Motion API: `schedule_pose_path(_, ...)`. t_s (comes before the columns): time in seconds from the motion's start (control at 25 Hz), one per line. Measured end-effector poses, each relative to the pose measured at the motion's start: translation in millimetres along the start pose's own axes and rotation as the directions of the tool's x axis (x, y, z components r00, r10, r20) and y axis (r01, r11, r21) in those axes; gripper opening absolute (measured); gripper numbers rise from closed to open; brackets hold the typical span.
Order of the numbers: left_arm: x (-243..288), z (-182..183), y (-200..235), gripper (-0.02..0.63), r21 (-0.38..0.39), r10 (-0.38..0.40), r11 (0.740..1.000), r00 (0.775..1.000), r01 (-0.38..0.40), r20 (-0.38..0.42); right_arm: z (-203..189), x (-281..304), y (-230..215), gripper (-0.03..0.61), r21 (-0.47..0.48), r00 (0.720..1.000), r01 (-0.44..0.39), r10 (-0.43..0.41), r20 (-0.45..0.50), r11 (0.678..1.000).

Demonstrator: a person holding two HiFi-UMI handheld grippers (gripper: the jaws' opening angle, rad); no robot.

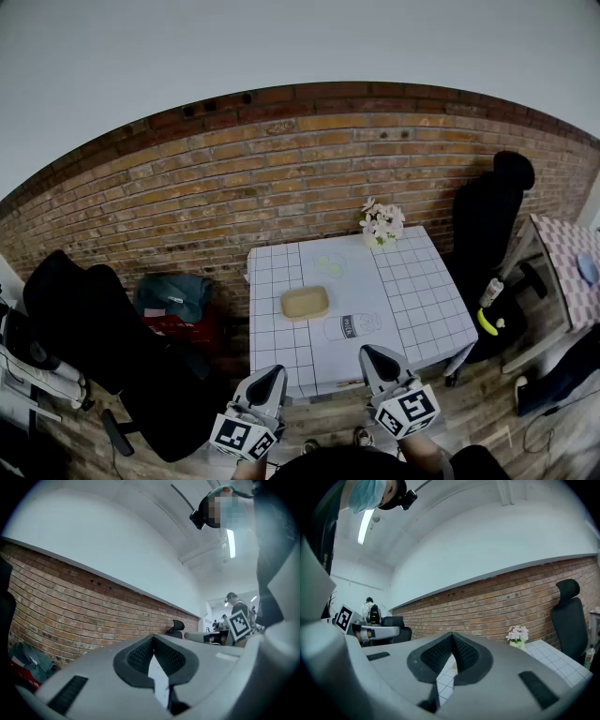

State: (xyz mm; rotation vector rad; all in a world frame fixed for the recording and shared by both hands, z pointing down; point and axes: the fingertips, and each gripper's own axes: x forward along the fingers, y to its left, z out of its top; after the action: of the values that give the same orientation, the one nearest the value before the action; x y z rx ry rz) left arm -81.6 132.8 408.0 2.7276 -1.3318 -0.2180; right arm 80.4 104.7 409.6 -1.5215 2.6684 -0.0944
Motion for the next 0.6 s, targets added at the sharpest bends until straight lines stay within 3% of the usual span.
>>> schedule_pose_path(0.6,-12,-11,34,0.009,-0.026,-0.047,0.999,0.999,0.046,-0.021,-8,10,11,0.005,0.077,0.995,0.091,-0.094,0.034,0.993)
